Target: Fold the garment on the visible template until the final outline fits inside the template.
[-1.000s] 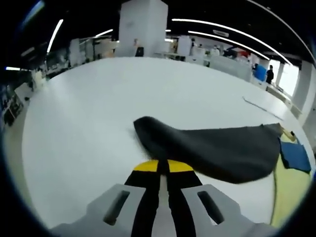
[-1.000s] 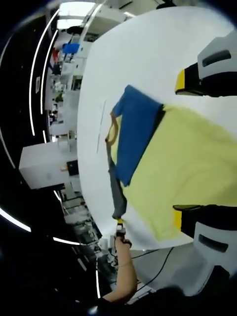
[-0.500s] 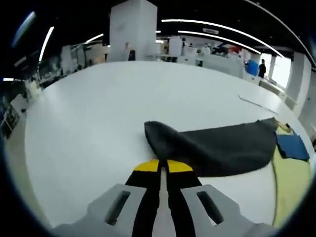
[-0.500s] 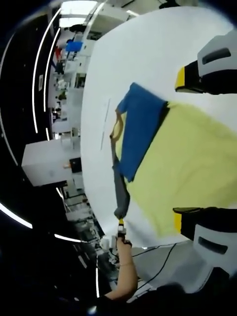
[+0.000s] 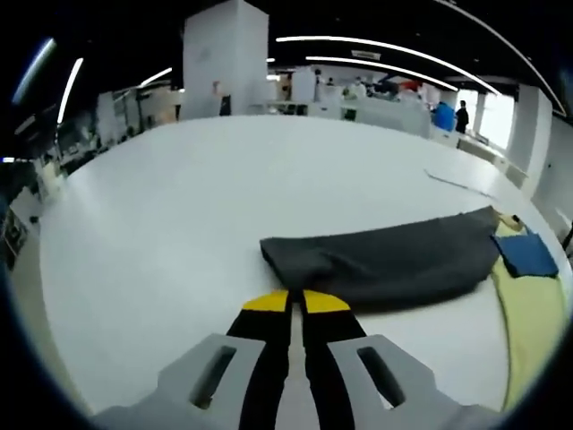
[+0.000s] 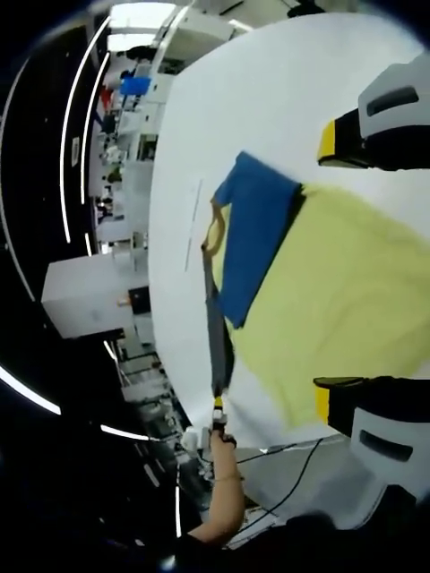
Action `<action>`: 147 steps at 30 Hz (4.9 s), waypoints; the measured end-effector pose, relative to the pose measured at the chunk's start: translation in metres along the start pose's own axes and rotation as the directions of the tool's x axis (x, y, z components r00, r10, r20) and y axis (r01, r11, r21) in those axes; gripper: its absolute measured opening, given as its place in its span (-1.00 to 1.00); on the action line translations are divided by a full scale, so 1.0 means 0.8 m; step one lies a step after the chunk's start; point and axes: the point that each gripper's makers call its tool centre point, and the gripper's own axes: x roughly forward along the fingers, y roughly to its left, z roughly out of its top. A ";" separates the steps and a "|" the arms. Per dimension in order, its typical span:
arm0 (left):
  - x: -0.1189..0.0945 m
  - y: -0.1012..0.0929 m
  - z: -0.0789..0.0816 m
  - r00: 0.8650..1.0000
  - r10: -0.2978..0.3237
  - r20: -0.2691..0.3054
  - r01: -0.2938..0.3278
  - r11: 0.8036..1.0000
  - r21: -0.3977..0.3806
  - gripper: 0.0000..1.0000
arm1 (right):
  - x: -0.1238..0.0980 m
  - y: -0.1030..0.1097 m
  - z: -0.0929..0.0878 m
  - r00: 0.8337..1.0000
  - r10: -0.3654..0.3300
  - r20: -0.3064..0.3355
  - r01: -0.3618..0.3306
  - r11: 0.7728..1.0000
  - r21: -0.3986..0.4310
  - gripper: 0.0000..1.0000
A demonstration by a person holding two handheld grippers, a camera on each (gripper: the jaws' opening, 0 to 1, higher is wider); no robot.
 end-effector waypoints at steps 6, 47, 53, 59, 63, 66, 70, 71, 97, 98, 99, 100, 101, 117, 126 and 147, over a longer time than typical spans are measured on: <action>0.005 -0.001 -0.004 1.000 0.005 -0.011 -0.005 1.000 0.004 -0.98 | -0.002 -0.002 0.000 1.000 -0.009 0.001 0.009 1.000 0.005 0.92; -0.028 -0.048 0.031 0.991 -0.094 0.100 0.099 0.994 -0.038 -0.98 | -0.008 0.007 -0.005 1.000 -0.015 0.012 0.015 1.000 0.000 0.93; -0.032 -0.066 0.044 0.986 -0.128 0.110 0.131 0.991 -0.021 -0.98 | -0.009 0.013 -0.004 1.000 -0.004 0.014 0.004 1.000 -0.014 0.96; -0.035 -0.084 0.055 0.978 -0.167 0.128 0.170 0.985 -0.009 -0.98 | -0.009 0.018 -0.009 1.000 0.009 -0.008 -0.010 0.999 -0.050 0.98; -0.036 -0.097 0.061 0.972 -0.193 0.137 0.192 0.981 0.018 -0.98 | -0.010 0.021 -0.008 1.000 0.023 -0.008 -0.023 0.998 -0.057 0.98; -0.035 -0.102 0.064 0.969 -0.203 0.140 0.203 0.979 0.018 -0.98 | -0.011 0.025 -0.006 0.999 0.033 -0.002 -0.033 0.998 -0.058 0.98; -0.034 -0.113 0.072 0.961 -0.228 0.156 0.229 0.973 0.014 -0.98 | -0.013 0.028 -0.004 0.999 0.043 0.011 -0.042 0.998 -0.049 0.98; -0.034 -0.118 0.075 0.958 -0.237 0.160 0.238 0.971 0.016 -0.98 | -0.013 0.029 -0.004 0.999 0.044 0.013 -0.043 0.998 -0.048 0.98; -0.046 -0.206 0.109 0.913 -0.351 0.209 0.356 0.934 0.015 -0.98 | -0.010 0.043 -0.010 0.998 0.069 0.007 -0.068 0.997 -0.045 0.98; -0.046 -0.211 0.110 0.911 -0.357 0.209 0.361 0.932 0.018 -0.98 | -0.010 0.043 -0.011 0.998 0.069 0.008 -0.069 0.997 -0.045 0.98; -0.047 -0.214 0.110 0.909 -0.360 0.209 0.364 0.931 0.021 -0.98 | -0.010 0.044 -0.011 0.998 0.070 0.008 -0.070 0.997 -0.044 0.98; -0.047 -0.218 0.112 0.907 -0.365 0.210 0.368 0.929 0.022 -0.98 | -0.010 0.045 -0.012 0.997 0.072 0.008 -0.072 0.996 -0.043 0.98; -0.047 -0.220 0.113 0.905 -0.369 0.212 0.373 0.928 0.021 -0.98 | -0.009 0.047 -0.012 0.997 0.076 0.008 -0.076 0.996 -0.042 0.98; -0.055 -0.290 0.132 0.864 -0.450 0.226 0.454 0.890 0.039 -0.98 | -0.005 0.064 -0.018 0.994 0.112 0.008 -0.111 0.993 -0.042 0.98; -0.060 -0.329 0.140 0.841 -0.492 0.227 0.491 0.869 0.066 -0.98 | -0.006 0.065 -0.019 0.993 0.114 0.004 -0.114 0.992 -0.048 0.98; -0.072 -0.430 0.158 0.759 -0.607 0.235 0.598 0.793 0.117 -0.98 | -0.009 0.050 -0.024 0.996 0.085 0.001 -0.085 0.996 -0.035 0.98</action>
